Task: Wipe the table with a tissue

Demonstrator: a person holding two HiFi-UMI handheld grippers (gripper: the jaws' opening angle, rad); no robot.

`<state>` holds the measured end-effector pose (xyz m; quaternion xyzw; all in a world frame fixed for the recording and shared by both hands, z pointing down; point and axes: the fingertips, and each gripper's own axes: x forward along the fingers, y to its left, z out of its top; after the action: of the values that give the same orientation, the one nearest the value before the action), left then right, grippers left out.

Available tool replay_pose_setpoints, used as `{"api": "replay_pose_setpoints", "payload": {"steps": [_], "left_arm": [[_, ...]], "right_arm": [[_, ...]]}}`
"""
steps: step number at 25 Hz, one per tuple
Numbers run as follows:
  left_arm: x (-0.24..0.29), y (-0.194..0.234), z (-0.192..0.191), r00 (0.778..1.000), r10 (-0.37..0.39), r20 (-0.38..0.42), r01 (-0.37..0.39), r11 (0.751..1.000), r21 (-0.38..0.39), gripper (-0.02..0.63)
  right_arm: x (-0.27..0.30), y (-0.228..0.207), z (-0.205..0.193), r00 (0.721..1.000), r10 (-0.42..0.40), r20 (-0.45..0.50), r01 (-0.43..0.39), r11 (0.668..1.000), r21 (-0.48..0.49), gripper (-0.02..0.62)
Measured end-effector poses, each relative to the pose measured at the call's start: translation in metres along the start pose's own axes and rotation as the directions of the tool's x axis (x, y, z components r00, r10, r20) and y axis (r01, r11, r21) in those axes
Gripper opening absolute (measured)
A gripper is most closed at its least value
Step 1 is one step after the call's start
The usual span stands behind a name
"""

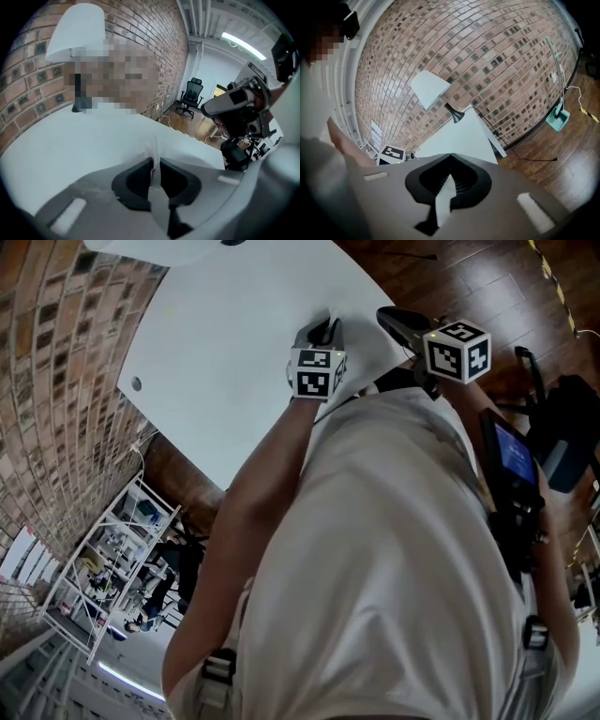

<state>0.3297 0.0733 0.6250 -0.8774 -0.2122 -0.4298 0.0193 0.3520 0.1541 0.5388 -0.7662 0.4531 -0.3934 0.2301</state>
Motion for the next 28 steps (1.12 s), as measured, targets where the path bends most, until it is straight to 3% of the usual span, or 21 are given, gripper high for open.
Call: {"api": "replay_pose_setpoints", "payload": {"steps": [2,4,5,7,9,12,15,18,22,28], "left_arm": [[0.000,-0.001,-0.001,0.999,-0.042,-0.006,0.042,0.997,-0.068,0.034],[0.001,-0.014,-0.005,0.990,-0.136,-0.026,0.132,0.982,-0.133,0.034],[0.001,-0.027,-0.008,0.976,-0.214,-0.040,0.205,0.967,-0.154,0.034],[-0.004,-0.057,-0.010,0.925,-0.377,-0.049,0.366,0.918,-0.152,0.034],[-0.011,-0.070,-0.007,0.898,-0.439,-0.023,0.435,0.894,-0.103,0.035],[-0.021,-0.045,-0.006,0.923,-0.383,0.031,0.384,0.916,-0.116,0.035],[-0.041,0.004,-0.002,0.962,-0.262,0.073,0.270,0.951,-0.153,0.035],[-0.058,0.021,-0.008,0.980,-0.168,0.106,0.186,0.963,-0.193,0.035],[-0.078,0.025,-0.026,0.983,-0.096,0.154,0.135,0.953,-0.271,0.035],[-0.111,0.018,-0.052,0.972,-0.043,0.233,0.117,0.942,-0.313,0.037]], "right_arm": [[-0.002,-0.005,0.007,1.000,-0.010,0.017,0.010,1.000,0.005,0.008],[-0.003,-0.009,0.014,0.999,-0.020,0.031,0.020,1.000,0.005,0.008],[-0.004,-0.009,0.018,0.999,-0.024,0.037,0.024,1.000,0.002,0.008],[-0.004,-0.009,0.027,0.998,-0.026,0.052,0.026,1.000,-0.002,0.008],[-0.004,-0.007,0.034,0.998,-0.026,0.063,0.026,1.000,-0.005,0.008],[0.002,-0.001,0.039,0.997,-0.030,0.065,0.031,0.999,-0.016,0.008],[0.020,0.010,0.036,0.999,-0.012,0.050,0.014,0.999,-0.037,0.008],[0.022,0.023,0.026,1.000,0.015,0.019,-0.014,0.998,-0.063,0.008],[0.022,0.038,0.009,0.999,0.043,-0.024,-0.045,0.996,-0.079,0.008],[0.035,0.076,-0.013,0.990,0.091,-0.106,-0.107,0.982,-0.155,0.008]]}}
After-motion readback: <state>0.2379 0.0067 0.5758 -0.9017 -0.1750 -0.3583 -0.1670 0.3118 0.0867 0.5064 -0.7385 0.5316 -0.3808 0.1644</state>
